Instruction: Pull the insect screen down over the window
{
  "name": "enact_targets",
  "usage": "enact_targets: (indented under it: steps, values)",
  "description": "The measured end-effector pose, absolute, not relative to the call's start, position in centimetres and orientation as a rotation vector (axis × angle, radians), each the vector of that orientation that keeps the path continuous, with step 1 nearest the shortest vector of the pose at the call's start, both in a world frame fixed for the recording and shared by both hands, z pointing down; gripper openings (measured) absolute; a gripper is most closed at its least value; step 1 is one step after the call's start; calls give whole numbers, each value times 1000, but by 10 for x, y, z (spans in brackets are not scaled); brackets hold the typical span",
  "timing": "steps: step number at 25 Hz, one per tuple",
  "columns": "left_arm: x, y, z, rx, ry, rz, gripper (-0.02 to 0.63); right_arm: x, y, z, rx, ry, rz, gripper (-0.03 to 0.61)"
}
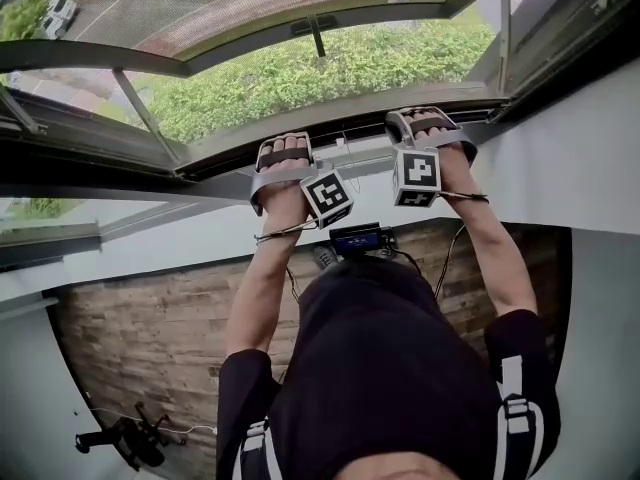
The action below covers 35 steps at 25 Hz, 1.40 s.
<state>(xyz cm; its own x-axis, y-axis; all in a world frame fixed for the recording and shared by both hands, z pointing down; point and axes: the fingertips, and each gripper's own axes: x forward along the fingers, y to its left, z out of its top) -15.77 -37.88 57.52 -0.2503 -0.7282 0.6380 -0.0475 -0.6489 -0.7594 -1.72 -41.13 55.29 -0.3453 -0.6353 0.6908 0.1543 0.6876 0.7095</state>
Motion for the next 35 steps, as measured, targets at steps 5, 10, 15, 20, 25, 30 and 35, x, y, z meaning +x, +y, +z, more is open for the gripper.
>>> enact_targets:
  steps: [5, 10, 15, 20, 25, 30, 35]
  values:
    - [-160, -379, 577, -1520, 905, -1974, 23, -28, -363, 543, 549, -2134, -534, 33]
    - [-169, -375, 575, -1487, 875, -2010, 23, -72, -309, 650, 322, -2474, 406, 215]
    - [-157, -378, 575, -1581, 953, -1937, 23, -89, -280, 677, 83, -2532, 562, 5]
    - [-157, -377, 574, -1612, 974, -1928, 23, -73, -263, 695, 101, -2448, 393, 6]
    - [-160, -377, 576, -1597, 966, -1936, 23, -23, -289, 699, 303, -2351, 402, 182]
    - [-159, -375, 575, -1639, 985, -1895, 23, 51, -323, 670, 488, -2139, 157, 186]
    - [-161, -375, 574, -1663, 1006, -1889, 21, -14, -380, 549, 648, -2075, -713, 86]
